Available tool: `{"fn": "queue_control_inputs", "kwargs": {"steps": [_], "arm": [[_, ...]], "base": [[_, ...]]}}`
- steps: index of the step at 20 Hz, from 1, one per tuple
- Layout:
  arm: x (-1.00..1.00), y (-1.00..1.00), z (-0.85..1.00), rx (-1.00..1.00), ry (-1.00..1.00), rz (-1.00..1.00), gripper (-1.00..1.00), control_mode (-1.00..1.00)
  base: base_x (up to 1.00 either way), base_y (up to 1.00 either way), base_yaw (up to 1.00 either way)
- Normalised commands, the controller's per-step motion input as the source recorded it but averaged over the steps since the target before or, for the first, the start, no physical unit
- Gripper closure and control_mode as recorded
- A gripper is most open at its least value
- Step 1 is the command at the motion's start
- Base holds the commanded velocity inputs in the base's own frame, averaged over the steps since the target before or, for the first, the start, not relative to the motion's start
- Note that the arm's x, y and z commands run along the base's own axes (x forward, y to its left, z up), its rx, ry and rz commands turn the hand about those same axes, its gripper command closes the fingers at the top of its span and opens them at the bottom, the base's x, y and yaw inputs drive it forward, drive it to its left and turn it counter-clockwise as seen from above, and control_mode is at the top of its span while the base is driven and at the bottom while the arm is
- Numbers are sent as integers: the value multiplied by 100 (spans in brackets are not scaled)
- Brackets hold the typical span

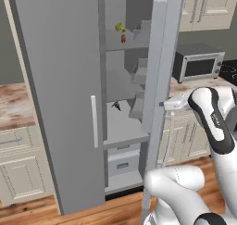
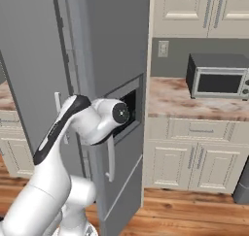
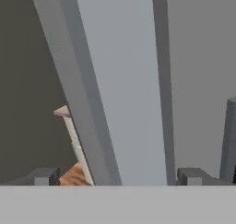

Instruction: Store the hot dog in the freezer for long-term storage. Close the freezer door after placing the cooked food.

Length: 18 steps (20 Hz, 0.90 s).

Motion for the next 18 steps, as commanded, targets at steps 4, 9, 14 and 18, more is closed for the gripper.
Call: {"fn": "queue_control_inputs", "kwargs": {"steps": [4,9,14,18], "arm": [[23,73,1,-2,16,-13,-100,-100],[27,40,13,0,20,-7,-100,-100],[29,29,7,0,14,-3,-100,-100],[40,15,21,0,13,-2,-100,-100]], "base": [[0,0,0],[0,0,0],[0,0,0],[0,0,0]]}}
